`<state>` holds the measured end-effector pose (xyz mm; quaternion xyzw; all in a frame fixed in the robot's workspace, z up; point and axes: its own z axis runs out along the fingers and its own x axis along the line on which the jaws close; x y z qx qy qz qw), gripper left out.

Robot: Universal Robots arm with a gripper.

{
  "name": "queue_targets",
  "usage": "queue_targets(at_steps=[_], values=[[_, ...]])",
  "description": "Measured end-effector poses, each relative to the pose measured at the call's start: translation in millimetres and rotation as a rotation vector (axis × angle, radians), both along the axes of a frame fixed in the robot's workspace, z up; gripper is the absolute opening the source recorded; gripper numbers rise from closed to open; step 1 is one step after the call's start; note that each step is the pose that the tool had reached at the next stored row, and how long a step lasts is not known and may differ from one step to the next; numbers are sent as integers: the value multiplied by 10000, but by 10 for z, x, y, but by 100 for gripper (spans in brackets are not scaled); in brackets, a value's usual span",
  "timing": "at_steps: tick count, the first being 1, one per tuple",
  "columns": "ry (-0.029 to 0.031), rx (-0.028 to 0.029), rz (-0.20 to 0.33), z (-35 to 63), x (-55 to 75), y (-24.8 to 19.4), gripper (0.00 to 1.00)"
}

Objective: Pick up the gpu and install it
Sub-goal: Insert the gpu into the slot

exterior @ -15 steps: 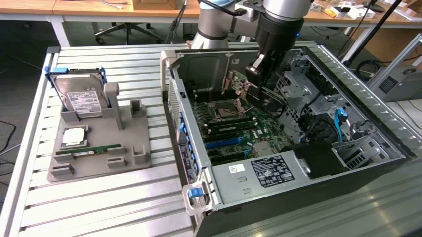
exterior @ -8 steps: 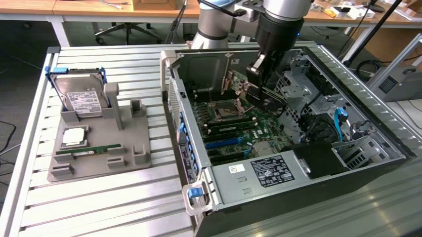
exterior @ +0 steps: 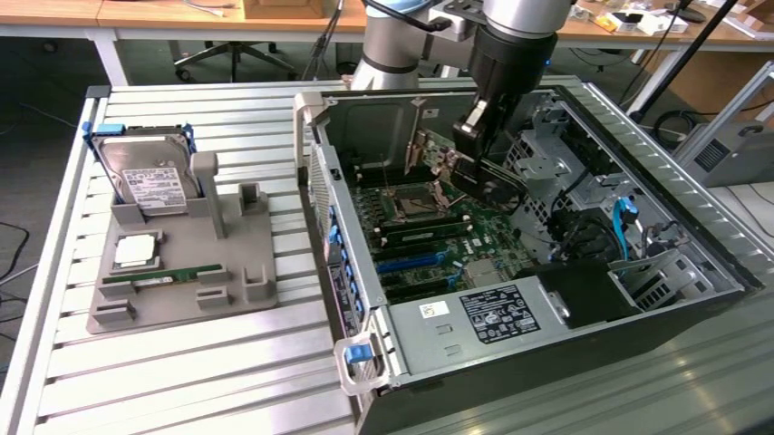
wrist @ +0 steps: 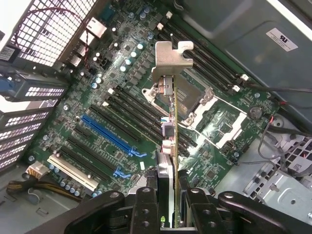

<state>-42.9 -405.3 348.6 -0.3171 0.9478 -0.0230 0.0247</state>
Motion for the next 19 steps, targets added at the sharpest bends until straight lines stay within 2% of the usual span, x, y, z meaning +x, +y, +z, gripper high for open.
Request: queue_targets(at_steps=[19], values=[[0, 0, 710, 0, 0, 0, 27]])
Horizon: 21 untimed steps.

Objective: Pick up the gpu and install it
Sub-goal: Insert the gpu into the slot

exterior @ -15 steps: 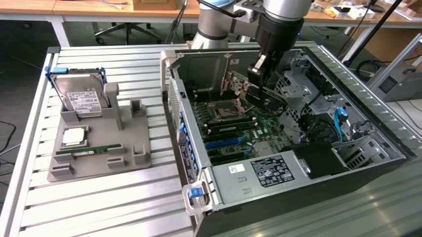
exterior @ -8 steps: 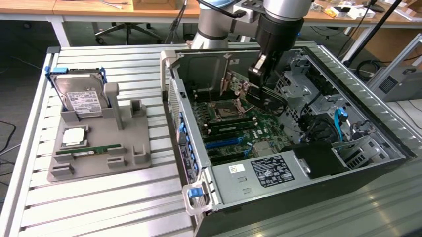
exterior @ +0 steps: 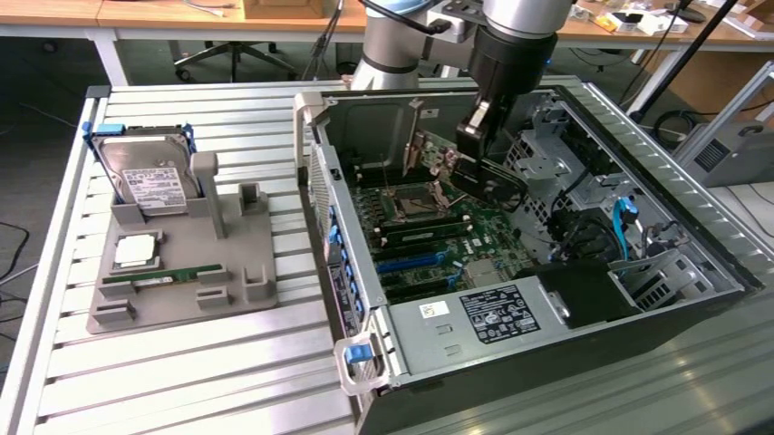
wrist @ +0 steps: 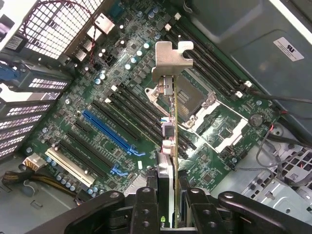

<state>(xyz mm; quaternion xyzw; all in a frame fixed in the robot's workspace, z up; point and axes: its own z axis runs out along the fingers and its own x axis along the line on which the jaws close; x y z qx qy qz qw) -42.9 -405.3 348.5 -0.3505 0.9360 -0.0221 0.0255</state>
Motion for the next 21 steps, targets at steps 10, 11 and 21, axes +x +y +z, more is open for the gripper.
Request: queue_targets(at_steps=[10, 11, 21], values=[[0, 0, 408, -1, 0, 0, 27], [0, -1, 474, 0, 0, 0, 27], [0, 0, 907, -1, 0, 0, 27]])
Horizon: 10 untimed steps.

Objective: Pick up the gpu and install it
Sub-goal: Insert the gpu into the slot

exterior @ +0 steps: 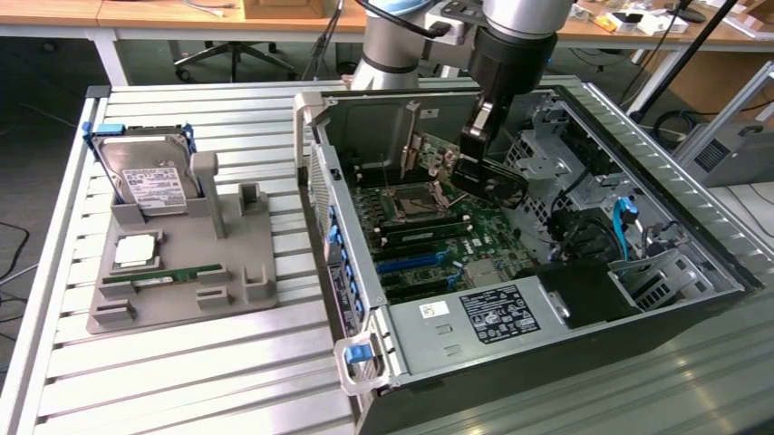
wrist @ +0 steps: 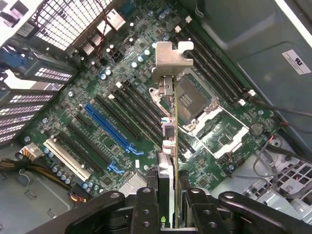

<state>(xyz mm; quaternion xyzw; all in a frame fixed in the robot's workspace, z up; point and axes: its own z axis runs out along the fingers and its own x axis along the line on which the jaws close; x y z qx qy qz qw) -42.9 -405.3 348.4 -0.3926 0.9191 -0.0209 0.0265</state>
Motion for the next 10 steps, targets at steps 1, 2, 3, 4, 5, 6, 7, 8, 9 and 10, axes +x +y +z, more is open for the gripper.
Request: queue_targets(at_steps=[1, 2, 3, 4, 5, 6, 7, 8, 9, 10], values=[[0, 0, 23, 0, 0, 0, 27], [0, 0, 66, 0, 0, 0, 27], [0, 0, 94, 0, 0, 0, 27], [0, 1, 124, -1, 0, 0, 27], [0, 0, 150, -1, 0, 0, 27], [1, 0, 197, -1, 0, 0, 27], [1, -1, 242, -1, 0, 0, 27], [0, 0, 296, -1, 0, 0, 27], [0, 0, 333, -1, 0, 0, 27], [0, 0, 358, -1, 0, 0, 27]])
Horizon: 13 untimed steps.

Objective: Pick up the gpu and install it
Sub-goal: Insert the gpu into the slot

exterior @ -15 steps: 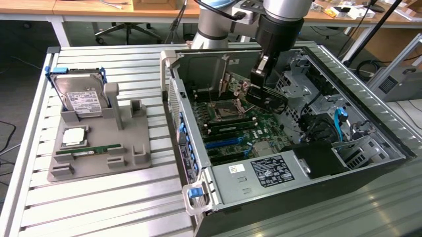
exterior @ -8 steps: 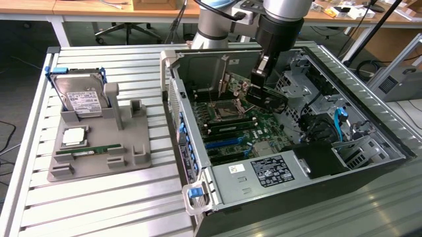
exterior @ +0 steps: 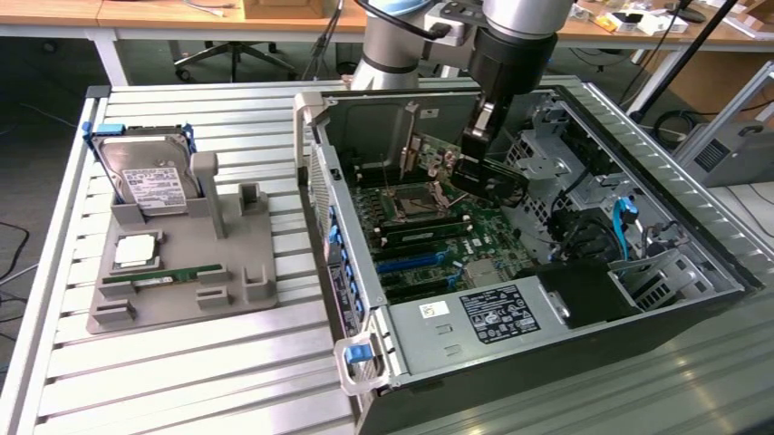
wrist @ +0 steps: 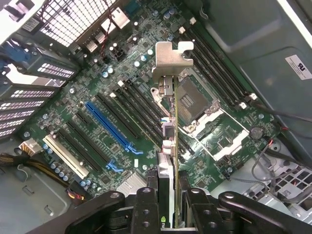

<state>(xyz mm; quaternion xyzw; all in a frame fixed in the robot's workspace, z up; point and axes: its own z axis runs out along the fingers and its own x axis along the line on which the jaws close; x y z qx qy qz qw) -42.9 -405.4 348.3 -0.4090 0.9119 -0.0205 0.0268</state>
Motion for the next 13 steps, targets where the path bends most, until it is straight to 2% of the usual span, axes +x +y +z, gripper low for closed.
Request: queue_targets(at_steps=[13], values=[[0, 0, 511, -2, 0, 0, 27]])
